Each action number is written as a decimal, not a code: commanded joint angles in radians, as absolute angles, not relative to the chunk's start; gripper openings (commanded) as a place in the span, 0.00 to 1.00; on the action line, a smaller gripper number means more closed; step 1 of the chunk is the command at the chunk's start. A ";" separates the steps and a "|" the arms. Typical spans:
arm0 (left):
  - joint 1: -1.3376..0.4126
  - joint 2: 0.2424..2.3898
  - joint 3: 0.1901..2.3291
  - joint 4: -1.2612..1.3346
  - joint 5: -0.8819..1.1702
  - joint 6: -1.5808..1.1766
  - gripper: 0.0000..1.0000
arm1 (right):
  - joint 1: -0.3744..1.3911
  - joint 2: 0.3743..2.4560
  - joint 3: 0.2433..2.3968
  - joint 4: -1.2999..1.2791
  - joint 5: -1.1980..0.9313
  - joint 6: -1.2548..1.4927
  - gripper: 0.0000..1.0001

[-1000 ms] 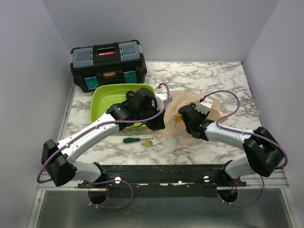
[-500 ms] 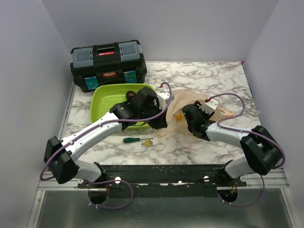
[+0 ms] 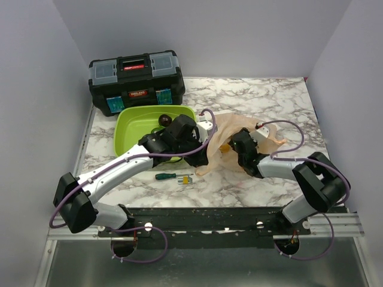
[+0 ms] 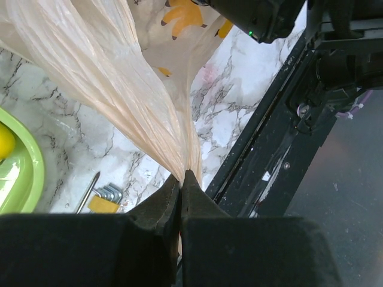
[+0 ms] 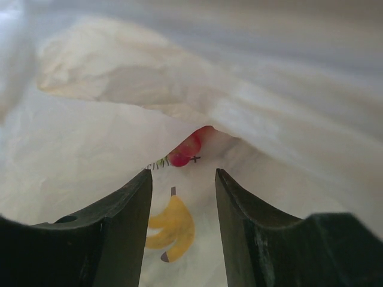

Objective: Take the fake fruits out of the plastic bag
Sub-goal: Take out the fake fruit from the plastic bag.

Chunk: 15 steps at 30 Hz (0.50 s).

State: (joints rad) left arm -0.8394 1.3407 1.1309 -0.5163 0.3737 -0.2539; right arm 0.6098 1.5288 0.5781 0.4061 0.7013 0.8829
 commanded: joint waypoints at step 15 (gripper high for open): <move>-0.924 1.289 1.101 -0.484 0.313 -0.220 0.00 | 0.576 1.707 0.646 0.552 0.706 0.991 0.55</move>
